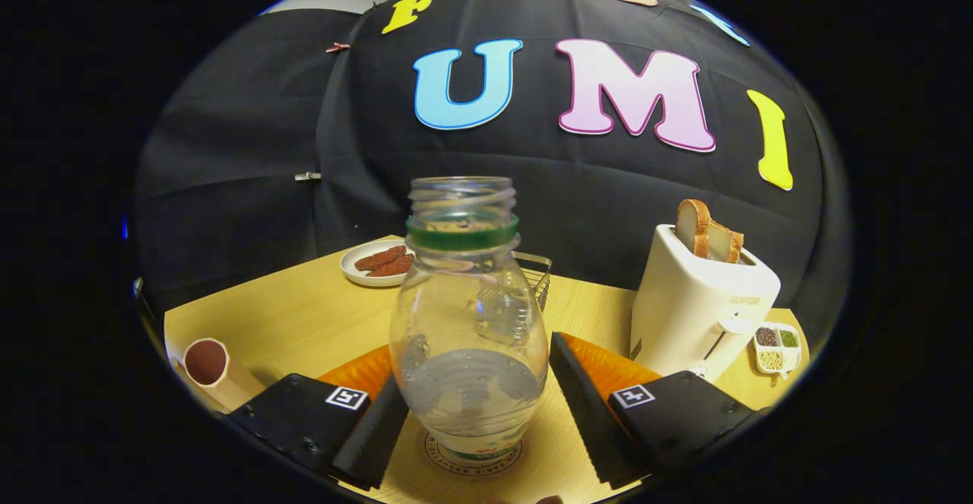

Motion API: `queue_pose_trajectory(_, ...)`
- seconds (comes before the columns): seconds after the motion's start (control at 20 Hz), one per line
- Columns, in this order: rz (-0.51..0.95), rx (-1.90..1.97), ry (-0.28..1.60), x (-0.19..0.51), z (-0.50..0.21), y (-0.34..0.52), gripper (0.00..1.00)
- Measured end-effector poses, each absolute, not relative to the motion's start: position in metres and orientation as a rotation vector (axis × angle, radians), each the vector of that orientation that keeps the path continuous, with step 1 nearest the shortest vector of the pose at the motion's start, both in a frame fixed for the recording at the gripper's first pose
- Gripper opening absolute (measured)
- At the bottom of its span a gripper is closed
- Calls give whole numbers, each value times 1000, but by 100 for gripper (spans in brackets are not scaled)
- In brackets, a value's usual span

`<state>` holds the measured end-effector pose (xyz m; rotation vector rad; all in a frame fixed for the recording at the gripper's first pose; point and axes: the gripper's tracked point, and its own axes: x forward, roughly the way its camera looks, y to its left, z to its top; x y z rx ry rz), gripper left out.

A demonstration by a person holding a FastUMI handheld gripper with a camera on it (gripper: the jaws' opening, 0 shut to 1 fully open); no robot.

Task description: Take the bottle from table, then pour the juice into the cup, finally place the bottle on the coaster

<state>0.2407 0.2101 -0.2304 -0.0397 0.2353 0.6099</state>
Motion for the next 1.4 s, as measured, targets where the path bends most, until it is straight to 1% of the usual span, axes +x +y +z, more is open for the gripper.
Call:
queue_pose_trajectory(0.4, 634, -153, 245, 202, -225, 200, 99)
queue_pose_trajectory(0.7, 551, -167, 236, 171, -203, 158, 98)
queue_pose_trajectory(0.95, 481, -117, 191, 125, -139, 109, 98)
queue_pose_trajectory(1.2, 413, -114, 84, 82, -54, 54, 98)
queue_pose_trajectory(1.4, 376, -98, 17, 40, -9, 13, 98)
